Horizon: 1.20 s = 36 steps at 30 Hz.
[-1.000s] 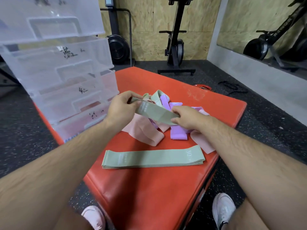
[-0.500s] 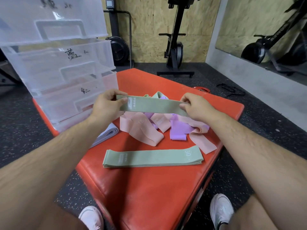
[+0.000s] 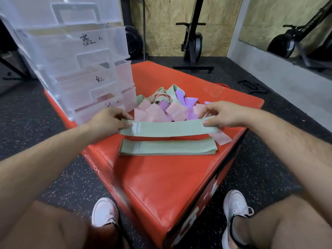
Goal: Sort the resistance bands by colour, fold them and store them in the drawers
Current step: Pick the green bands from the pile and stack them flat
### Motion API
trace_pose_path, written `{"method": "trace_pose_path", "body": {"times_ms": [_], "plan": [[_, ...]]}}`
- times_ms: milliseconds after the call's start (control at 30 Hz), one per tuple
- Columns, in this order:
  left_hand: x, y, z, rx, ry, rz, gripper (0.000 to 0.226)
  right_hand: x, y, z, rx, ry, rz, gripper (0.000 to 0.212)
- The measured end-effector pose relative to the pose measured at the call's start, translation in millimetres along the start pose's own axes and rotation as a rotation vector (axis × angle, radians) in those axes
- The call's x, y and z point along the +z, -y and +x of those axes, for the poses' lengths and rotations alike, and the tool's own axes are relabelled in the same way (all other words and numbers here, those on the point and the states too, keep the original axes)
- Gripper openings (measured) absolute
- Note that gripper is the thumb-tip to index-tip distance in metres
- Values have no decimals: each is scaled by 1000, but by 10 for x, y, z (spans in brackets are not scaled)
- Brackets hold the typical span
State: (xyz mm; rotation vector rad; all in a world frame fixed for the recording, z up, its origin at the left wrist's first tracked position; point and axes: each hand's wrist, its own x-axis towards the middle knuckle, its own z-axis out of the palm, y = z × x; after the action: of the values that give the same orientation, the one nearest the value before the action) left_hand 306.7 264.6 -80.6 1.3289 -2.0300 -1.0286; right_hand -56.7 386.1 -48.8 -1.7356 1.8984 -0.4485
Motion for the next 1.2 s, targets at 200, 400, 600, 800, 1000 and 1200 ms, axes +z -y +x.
{"method": "trace_pose_path", "body": {"times_ms": [200, 400, 600, 800, 1000, 1200], "plan": [[131, 41, -238, 77, 7, 289, 17, 254, 71, -168, 5, 58, -244, 16], [222, 92, -293, 136, 86, 465, 16, 390, 76, -242, 22, 61, -367, 23], [322, 116, -304, 303, 174, 566, 55, 448, 53, -231, -64, 52, -560, 40], [490, 117, -289, 428, 369, 513, 59, 642, 168, -274, -175, 160, -511, 65], [503, 156, -225, 439, 353, 529, 49, 693, 140, -200, -186, 134, -543, 58], [501, 57, -187, 434, 332, 566, 69, 664, 148, -118, -179, 73, -473, 61]]}}
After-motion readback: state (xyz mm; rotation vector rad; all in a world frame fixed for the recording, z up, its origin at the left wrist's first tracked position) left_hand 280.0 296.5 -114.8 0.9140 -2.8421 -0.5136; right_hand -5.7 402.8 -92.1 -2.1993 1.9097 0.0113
